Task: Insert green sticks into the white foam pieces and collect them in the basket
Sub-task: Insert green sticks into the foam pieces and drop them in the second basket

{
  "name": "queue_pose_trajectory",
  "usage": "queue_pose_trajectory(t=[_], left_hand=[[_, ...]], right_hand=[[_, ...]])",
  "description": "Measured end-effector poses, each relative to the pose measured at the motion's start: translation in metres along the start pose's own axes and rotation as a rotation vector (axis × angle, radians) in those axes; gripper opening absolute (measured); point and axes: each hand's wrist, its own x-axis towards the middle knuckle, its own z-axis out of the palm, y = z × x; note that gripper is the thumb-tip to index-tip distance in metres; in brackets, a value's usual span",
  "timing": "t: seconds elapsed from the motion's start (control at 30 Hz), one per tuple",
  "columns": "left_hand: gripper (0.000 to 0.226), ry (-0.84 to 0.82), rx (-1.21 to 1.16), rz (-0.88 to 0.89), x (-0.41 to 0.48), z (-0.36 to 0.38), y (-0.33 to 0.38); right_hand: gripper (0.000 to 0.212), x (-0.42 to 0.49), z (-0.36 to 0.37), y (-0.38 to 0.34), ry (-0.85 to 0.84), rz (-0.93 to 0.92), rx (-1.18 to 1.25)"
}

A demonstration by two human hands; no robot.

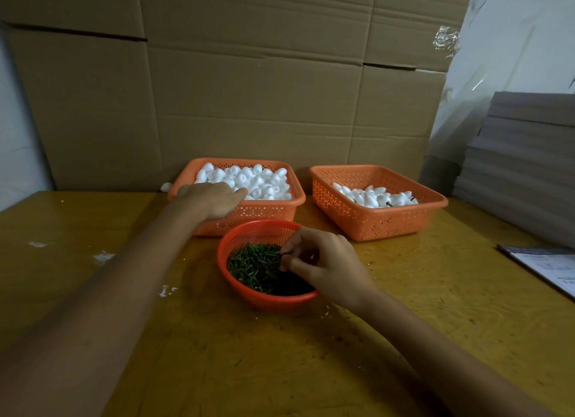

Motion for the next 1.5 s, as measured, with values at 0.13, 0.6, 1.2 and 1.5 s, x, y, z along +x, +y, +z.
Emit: queue_pose_trajectory(t=[0.13,0.6,1.2,1.5], left_hand=[[0.074,-0.046,-0.012,0.000,0.002,-0.002,0.001],[0.012,0.600,-0.885,0.002,-0.021,0.003,-0.011],[0.022,0.170,-1.582,0.339,-0.134,0.041,0.026],[0.032,0.152,-1.595,0.404,-0.139,0.043,0.019]], right_hand=[[0.007,0.000,0.000,0.000,-0.003,0.002,0.003],[0.006,-0.001,0.000,0.000,-0.003,0.000,0.001],[0.013,-0.003,-0.006,-0.008,0.048,0.045,0.131],[0.019,-0.005,-0.006,-0.012,0.047,0.051,0.154]])
